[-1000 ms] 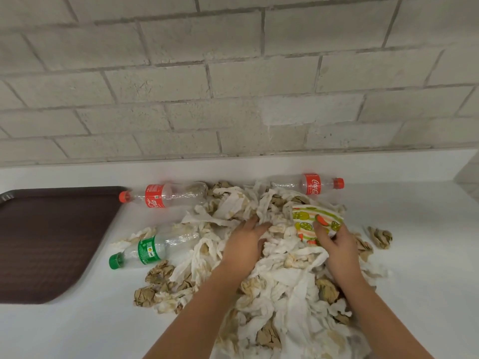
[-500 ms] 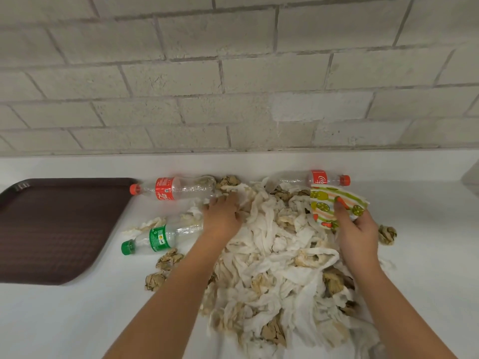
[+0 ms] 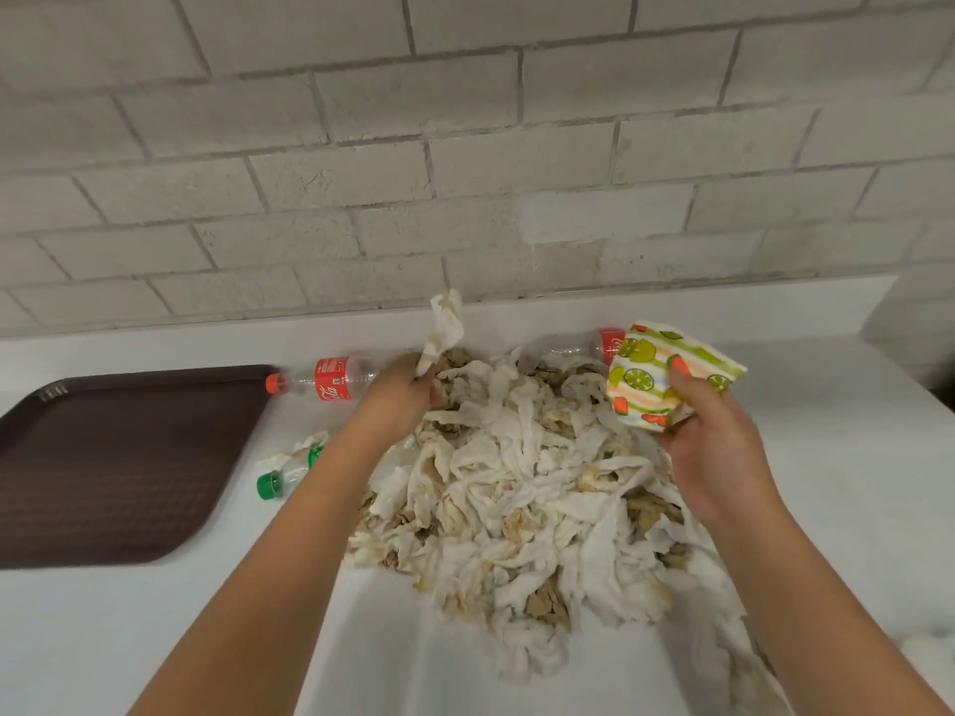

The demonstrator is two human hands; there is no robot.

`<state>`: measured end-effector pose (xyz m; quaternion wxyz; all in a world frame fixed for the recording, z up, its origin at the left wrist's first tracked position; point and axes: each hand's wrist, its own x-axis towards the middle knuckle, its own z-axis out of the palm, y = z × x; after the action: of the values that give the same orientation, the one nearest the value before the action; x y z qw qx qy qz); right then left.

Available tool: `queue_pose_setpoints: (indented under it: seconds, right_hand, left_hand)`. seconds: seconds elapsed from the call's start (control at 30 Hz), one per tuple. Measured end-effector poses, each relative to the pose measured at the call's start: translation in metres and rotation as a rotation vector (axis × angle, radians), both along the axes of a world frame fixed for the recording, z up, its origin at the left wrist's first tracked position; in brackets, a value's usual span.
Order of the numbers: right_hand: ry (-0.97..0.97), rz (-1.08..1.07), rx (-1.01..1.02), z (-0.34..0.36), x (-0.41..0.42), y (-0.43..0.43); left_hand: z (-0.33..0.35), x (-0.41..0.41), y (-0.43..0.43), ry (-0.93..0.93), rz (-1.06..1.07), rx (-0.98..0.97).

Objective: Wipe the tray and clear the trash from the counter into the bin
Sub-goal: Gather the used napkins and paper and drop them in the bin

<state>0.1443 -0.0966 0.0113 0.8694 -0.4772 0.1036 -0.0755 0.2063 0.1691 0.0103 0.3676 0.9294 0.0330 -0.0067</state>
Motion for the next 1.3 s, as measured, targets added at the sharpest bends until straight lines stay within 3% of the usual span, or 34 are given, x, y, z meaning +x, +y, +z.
queue_pose_setpoints:
  seconds: [0.17,0.37,0.5,0.73,0.87,0.97,1.13,1.3]
  right_hand:
    - [0.083,-0.050,0.031,-0.015,-0.064,-0.008]
    - [0.087,-0.121,0.172,-0.029,-0.165,-0.044]
    - [0.095,-0.265,0.137,-0.039,-0.248,-0.090]
    - [0.333,-0.619,0.152,-0.099,-0.393,-0.170]
    - [0.606,-0.692,0.054,-0.176,-0.441,-0.211]
    - [0.858,-0.687,-0.055,-0.241,-0.455,-0.233]
    - [1.099,-0.603,-0.306,-0.342,-0.448,-0.249]
    - [1.153,-0.441,-0.491,-0.407,-0.425,-0.262]
  left_hand:
    - [0.002,-0.067,-0.027,-0.022,-0.186,-0.038]
    - [-0.017,-0.174,-0.110,0.093,-0.742,-0.107]
    - [-0.029,-0.239,-0.162,0.172,-0.928,-0.180]
    - [-0.086,-0.347,-0.241,0.352,-0.872,-0.344]
    - [-0.145,-0.395,-0.295,0.473,-0.738,-0.281]
    - [-0.218,-0.410,-0.332,0.572,-0.570,-0.134]
    - [-0.352,-0.407,-0.390,0.678,-0.349,0.064]
    - [-0.434,-0.400,-0.433,0.729,-0.421,0.205]
